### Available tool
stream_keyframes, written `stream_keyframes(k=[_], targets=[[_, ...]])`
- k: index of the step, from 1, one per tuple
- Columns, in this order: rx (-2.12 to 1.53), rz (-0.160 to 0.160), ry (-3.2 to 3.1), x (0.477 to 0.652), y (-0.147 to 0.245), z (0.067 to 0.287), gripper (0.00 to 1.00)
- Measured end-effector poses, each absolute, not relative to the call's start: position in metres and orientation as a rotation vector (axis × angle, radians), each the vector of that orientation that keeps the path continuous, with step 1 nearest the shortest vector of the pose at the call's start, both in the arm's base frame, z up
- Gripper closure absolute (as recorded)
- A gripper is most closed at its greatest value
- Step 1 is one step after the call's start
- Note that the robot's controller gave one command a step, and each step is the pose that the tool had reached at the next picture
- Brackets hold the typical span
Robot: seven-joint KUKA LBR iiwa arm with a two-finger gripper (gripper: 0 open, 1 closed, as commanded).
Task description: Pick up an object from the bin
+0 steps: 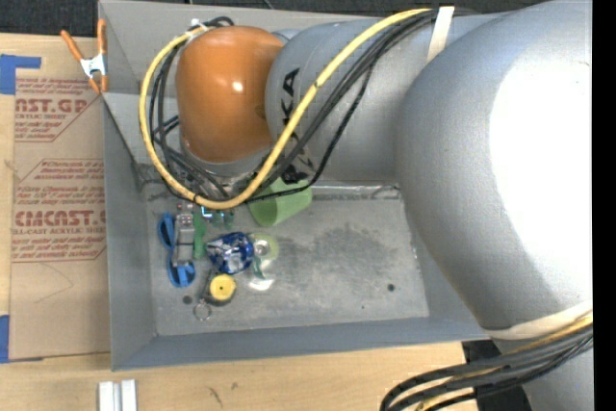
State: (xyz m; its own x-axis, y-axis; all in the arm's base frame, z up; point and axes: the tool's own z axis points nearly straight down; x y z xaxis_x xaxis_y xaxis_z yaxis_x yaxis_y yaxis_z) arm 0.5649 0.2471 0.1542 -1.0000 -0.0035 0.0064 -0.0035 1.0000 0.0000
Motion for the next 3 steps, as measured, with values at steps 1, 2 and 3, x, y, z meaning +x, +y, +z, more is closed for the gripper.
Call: stream_keyframes(k=[1,2,3], targets=[[0.341,0.000,-3.121,0.547,0.184,0.068,0.00],[0.345,-0.006,-3.128,0.549,0.186,0.072,1.00],[0.495,-0.004,-3.114,0.554,0.215,0.217,1.00]])
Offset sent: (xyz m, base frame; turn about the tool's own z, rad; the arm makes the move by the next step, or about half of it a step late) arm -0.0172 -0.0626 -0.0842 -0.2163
